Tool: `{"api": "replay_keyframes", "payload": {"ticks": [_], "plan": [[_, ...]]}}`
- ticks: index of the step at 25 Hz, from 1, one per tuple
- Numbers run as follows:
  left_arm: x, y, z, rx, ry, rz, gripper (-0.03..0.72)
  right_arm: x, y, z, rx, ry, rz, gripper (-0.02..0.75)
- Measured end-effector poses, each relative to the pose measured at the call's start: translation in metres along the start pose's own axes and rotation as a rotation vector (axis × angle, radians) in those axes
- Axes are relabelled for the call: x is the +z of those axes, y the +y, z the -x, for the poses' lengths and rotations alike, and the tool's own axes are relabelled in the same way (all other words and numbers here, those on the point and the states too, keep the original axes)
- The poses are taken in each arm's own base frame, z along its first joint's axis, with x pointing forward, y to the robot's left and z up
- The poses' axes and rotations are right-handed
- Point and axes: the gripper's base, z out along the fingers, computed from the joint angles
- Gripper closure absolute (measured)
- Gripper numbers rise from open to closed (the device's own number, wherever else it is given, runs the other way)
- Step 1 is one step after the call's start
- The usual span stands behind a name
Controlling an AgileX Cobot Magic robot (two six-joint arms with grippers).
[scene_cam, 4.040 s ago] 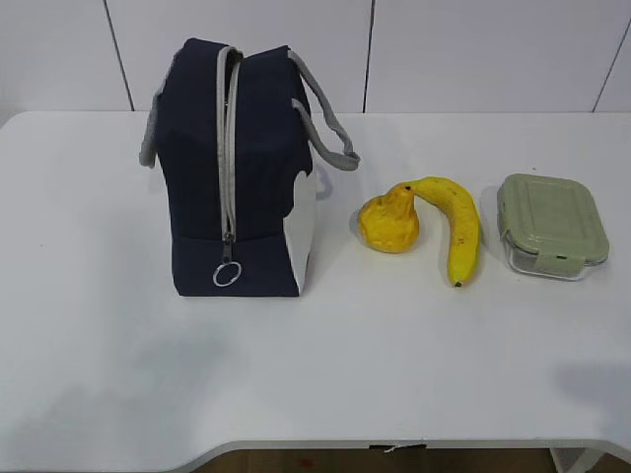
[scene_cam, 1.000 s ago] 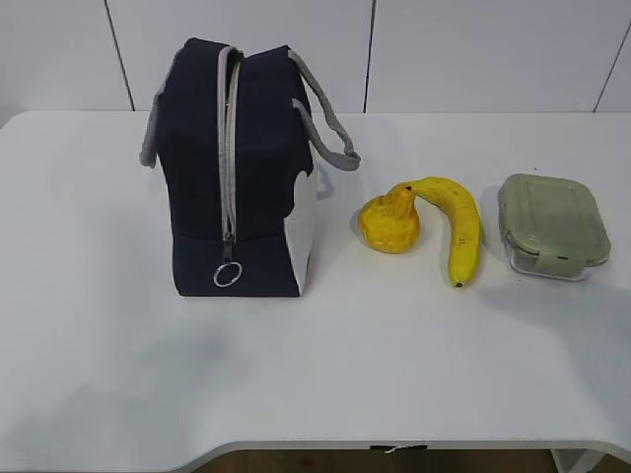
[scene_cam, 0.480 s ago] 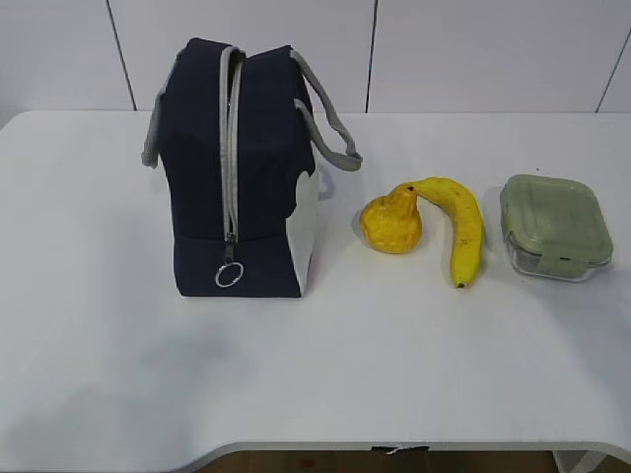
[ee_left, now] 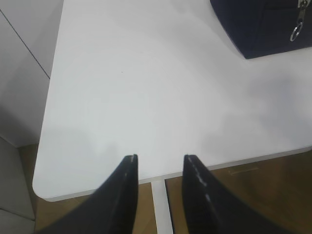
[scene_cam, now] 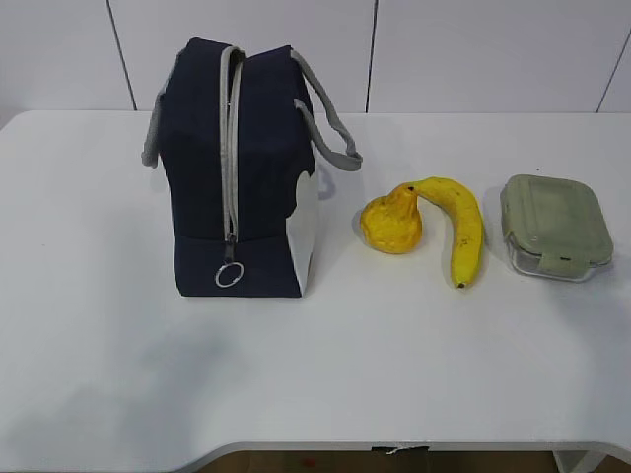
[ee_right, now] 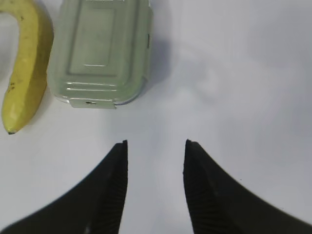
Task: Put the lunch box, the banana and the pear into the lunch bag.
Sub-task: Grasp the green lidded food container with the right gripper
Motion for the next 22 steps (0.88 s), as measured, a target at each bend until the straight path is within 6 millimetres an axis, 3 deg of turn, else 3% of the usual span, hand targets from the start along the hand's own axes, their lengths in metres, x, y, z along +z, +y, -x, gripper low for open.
{"api": "replay_keyframes", "payload": {"ticks": [9,22], "plan": [[0.000,0.000,0.000,0.000,0.000,0.000,0.452,0.023,-0.003,0.001,0.001,0.071,-0.043,0.421],[0.000,0.000,0.000,0.000,0.000,0.000,0.452,0.058,0.003,0.021,0.026,0.126,-0.027,0.421]]}}
